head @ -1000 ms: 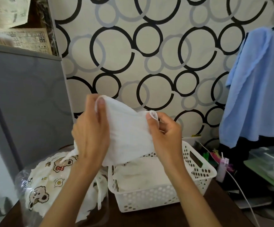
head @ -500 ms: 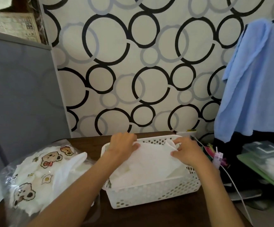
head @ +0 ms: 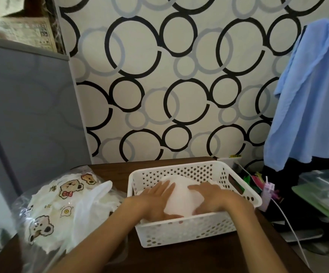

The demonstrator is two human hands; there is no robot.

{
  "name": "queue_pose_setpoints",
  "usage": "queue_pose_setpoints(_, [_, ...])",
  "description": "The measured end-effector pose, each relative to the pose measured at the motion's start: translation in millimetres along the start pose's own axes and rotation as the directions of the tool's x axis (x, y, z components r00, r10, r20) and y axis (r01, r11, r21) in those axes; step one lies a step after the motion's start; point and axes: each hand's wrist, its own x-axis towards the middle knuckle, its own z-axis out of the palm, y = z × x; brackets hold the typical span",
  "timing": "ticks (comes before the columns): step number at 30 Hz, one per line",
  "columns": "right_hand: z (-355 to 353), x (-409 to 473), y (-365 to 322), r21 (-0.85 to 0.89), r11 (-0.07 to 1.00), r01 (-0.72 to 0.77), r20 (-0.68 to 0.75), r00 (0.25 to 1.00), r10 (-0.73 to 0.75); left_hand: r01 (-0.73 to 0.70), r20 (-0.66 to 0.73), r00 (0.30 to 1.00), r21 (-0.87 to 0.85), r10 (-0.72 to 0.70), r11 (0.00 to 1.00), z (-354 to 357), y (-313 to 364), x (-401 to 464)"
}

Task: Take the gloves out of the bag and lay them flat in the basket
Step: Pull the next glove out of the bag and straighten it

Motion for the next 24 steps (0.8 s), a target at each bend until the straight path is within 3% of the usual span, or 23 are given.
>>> queue_pose_setpoints(2, [0,2,5,-0.028,0.997,-0.075,0.027,0.997,0.076,0.011,0.032,0.999,0.031,-0.012,0.999,3,-6,5])
queue_pose_setpoints(7, [1,1,2,-0.027,0.998,-0.063,0.012,0.998,0.064,0.009,0.043,0.999,-0.01,-0.009,1.0,-5,-5,8])
queue_pose_setpoints(9, [-1,-2,1,0.017,0.998,-0.057,-0.009,0.998,0.057,0.0,-0.06,0.998,-0.098,-0.006,0.995,-15,-2,-6])
queue_pose_setpoints(11, [-9,-7,-2,0.045,0.998,-0.032,-0.08,0.996,0.035,-0.038,-0.252,0.968,-0.241,-0.025,0.97,-28,-6,-36])
queue_pose_setpoints(13, [-17,-16,-10,0.042,0.999,0.021,-0.184,0.983,-0.013,-0.093,-0.442,0.894,-0.353,-0.078,0.931,-36,-21,-73])
queue_pose_setpoints(15, [-22,-30,-24,0.031,0.994,0.107,-0.294,0.951,-0.093,-0.064,-0.535,0.825,-0.407,-0.181,0.911,-38,-43,-112])
queue_pose_setpoints(17, [-22,-44,-50,0.02,0.973,0.231,-0.388,0.899,-0.205,0.078,-0.515,0.79,-0.452,-0.331,0.889,-33,-68,-144])
queue_pose_setpoints(20, [-16,-61,-97,0.049,0.915,0.4,-0.485,0.81,-0.329,0.349,-0.353,0.784,-0.431,-0.511,0.832,-22,-93,-165])
queue_pose_setpoints(24, [1,-68,-154,0.146,0.868,0.474,-0.458,0.81,-0.365,0.298,-0.282,0.845,-0.457,-0.454,0.838,-16,-104,-159])
